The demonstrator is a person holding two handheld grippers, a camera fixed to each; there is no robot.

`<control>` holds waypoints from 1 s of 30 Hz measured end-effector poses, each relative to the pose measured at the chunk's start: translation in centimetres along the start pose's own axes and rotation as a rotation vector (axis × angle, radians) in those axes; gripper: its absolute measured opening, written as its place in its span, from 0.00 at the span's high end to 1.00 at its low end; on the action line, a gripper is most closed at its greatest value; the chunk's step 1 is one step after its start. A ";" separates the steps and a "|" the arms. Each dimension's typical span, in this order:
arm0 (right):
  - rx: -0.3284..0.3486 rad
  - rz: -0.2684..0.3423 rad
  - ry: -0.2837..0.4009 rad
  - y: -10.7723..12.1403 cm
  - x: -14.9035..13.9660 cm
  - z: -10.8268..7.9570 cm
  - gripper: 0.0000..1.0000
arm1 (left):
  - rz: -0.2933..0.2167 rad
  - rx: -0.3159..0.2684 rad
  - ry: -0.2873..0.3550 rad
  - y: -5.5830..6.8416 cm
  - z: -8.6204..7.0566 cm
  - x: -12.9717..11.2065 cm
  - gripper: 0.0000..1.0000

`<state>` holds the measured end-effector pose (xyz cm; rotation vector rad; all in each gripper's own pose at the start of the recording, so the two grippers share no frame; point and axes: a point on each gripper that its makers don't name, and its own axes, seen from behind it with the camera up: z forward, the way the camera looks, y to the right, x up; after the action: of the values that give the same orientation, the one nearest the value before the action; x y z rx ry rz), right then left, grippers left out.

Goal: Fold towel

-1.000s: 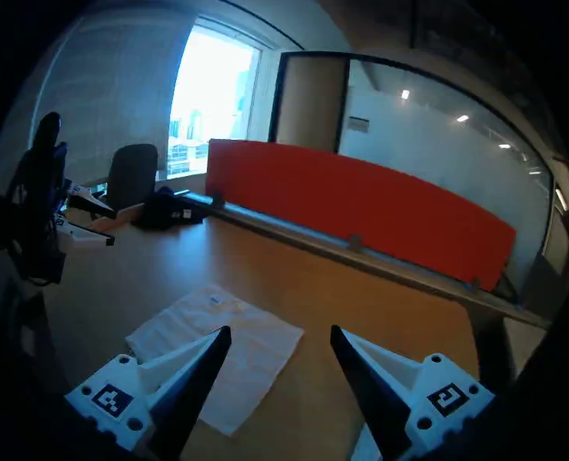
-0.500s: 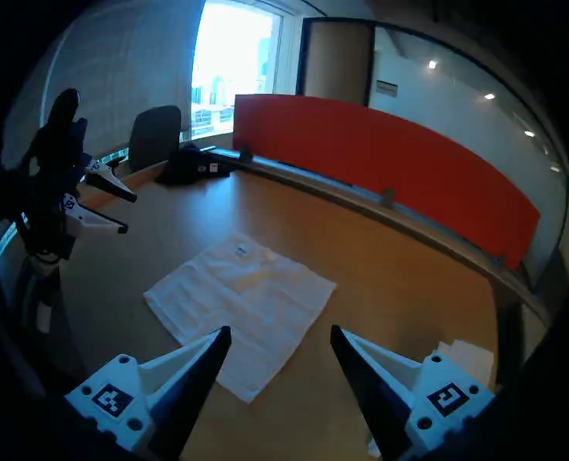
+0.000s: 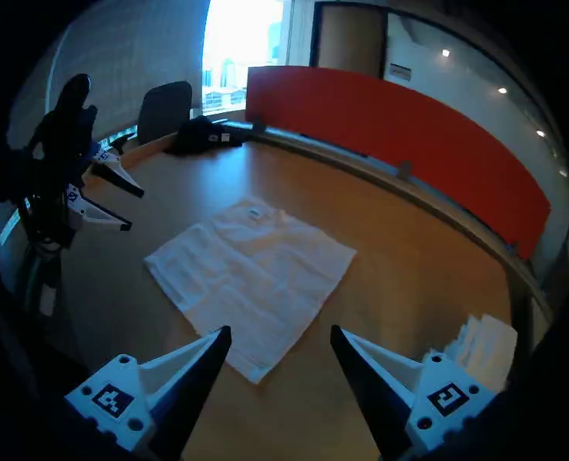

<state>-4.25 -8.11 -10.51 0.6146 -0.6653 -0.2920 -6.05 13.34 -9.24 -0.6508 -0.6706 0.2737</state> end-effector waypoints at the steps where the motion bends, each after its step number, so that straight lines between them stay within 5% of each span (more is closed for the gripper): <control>1: 0.002 0.001 -0.006 -0.1 -0.4 0.3 0.00 | 0.002 -0.001 -0.007 0.1 0.3 -0.4 0.01; 18: 0.029 -0.018 -0.091 -1.6 -6.8 4.3 0.00 | -0.009 -0.033 -0.093 1.9 4.8 -6.0 0.00; 30: 0.041 -0.024 -0.131 -1.8 -9.0 5.7 0.04 | -0.011 -0.056 -0.127 2.9 6.0 -7.3 0.01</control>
<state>-14.91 -8.04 -12.43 0.6472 -0.7920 -0.3433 -15.61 15.21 -11.03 -0.6868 -0.8055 0.2885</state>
